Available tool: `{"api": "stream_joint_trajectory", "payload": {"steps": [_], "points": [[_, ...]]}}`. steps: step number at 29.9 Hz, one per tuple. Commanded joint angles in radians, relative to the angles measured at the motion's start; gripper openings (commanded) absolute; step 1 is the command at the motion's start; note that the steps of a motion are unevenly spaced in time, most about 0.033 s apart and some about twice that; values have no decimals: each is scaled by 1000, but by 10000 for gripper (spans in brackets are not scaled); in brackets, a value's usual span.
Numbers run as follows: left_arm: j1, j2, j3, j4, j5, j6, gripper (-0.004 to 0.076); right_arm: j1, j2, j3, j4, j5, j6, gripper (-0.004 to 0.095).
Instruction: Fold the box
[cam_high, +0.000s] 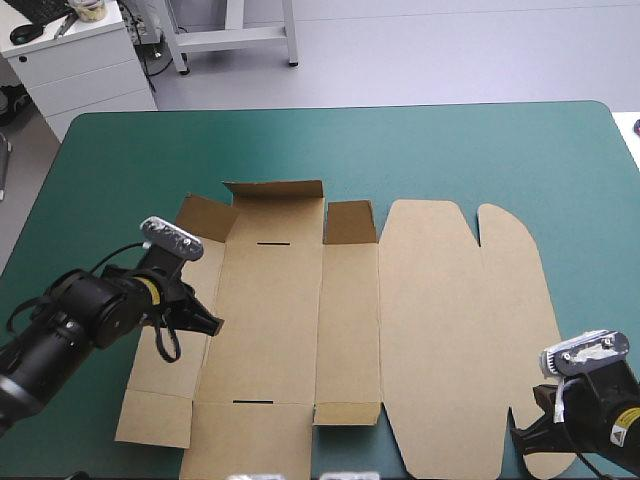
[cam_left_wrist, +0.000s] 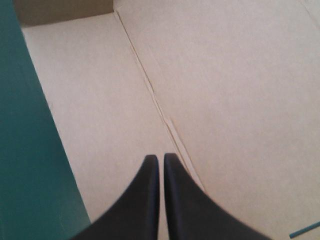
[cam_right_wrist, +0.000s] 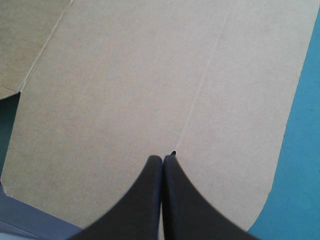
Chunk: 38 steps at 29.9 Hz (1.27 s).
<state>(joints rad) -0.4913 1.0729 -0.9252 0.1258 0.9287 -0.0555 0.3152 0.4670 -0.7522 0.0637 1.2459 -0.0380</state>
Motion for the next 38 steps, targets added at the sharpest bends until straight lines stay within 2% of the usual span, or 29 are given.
{"api": "stream_joint_trajectory", "payload": {"steps": [1, 7, 17, 25, 32, 35, 38], "points": [[31, 71, -133, -64, -12, 98, 19, -8, 4, -16, -24, -31, 8, -20], [233, 203, -298, -540, 175, 501, 18, -8, 4, -16, -36, -65, 8, -19], [645, 245, -333, -714, 358, 654, 18, -8, 4, -16, -64, -99, -11, -20], [991, 242, -333, -798, 358, 654, 16, -8, 4, -16, -85, -98, -11, -20], [1082, 242, -333, -799, 345, 548, 22, -8, 4, -16, -86, -112, -11, -20], [1079, 239, -323, -783, 357, 510, 78, -8, 4, -16, -84, -112, -11, -20], [1079, 221, -284, -780, 357, 481, 197, -8, 4, -14, -84, -112, -11, -20]]}}
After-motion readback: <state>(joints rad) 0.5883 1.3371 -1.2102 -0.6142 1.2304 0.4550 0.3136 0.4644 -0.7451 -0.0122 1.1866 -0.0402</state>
